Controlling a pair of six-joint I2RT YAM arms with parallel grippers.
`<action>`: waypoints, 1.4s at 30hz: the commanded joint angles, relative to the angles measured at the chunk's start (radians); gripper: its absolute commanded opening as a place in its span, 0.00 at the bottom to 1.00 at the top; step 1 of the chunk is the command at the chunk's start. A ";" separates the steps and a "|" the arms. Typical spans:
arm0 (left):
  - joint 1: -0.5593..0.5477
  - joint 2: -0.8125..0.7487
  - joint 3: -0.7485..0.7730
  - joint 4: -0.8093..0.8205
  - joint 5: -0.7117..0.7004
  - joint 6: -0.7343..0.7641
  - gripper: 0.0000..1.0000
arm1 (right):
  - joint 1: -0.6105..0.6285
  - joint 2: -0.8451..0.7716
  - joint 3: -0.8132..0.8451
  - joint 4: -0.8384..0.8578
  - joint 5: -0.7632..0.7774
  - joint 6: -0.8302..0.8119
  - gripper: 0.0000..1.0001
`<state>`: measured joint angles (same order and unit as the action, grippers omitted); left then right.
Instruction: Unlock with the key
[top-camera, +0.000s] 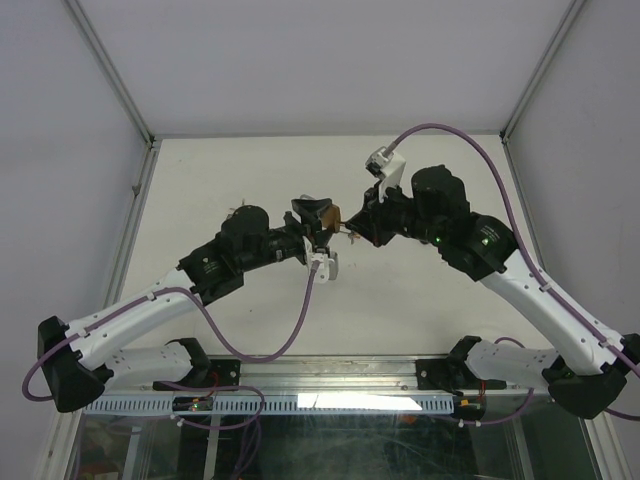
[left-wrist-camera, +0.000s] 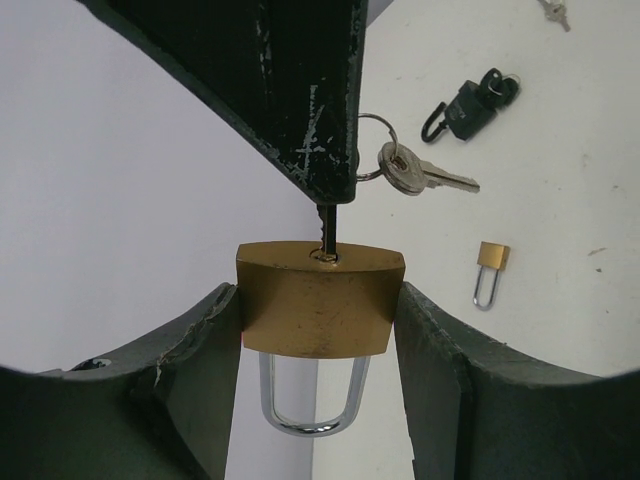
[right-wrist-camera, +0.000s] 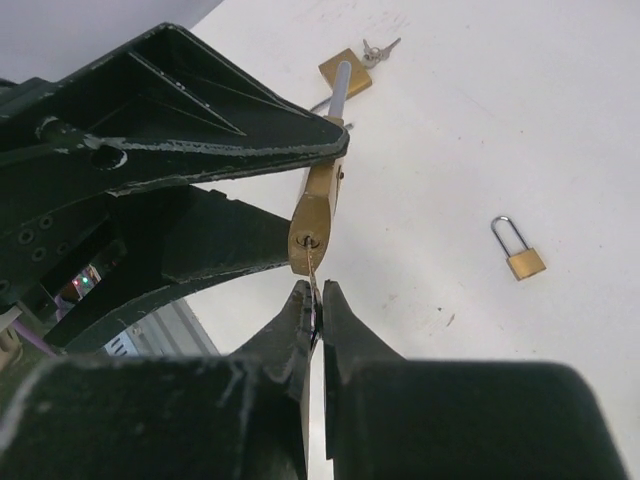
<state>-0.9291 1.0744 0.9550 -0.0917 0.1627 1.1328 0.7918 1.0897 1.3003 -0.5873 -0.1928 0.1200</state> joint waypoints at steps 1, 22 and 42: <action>-0.052 0.023 0.070 0.054 0.208 -0.011 0.00 | 0.029 0.025 0.105 0.092 -0.195 -0.071 0.00; -0.054 0.012 0.040 0.094 0.099 -0.011 0.00 | -0.037 -0.104 0.024 -0.060 -0.166 0.083 0.00; -0.061 0.035 0.049 0.107 -0.004 -0.036 0.00 | -0.037 -0.130 -0.024 -0.029 -0.235 0.130 0.00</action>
<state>-0.9829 1.0931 0.9623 -0.0963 0.2272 1.1107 0.7361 0.9787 1.2621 -0.7002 -0.2768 0.2073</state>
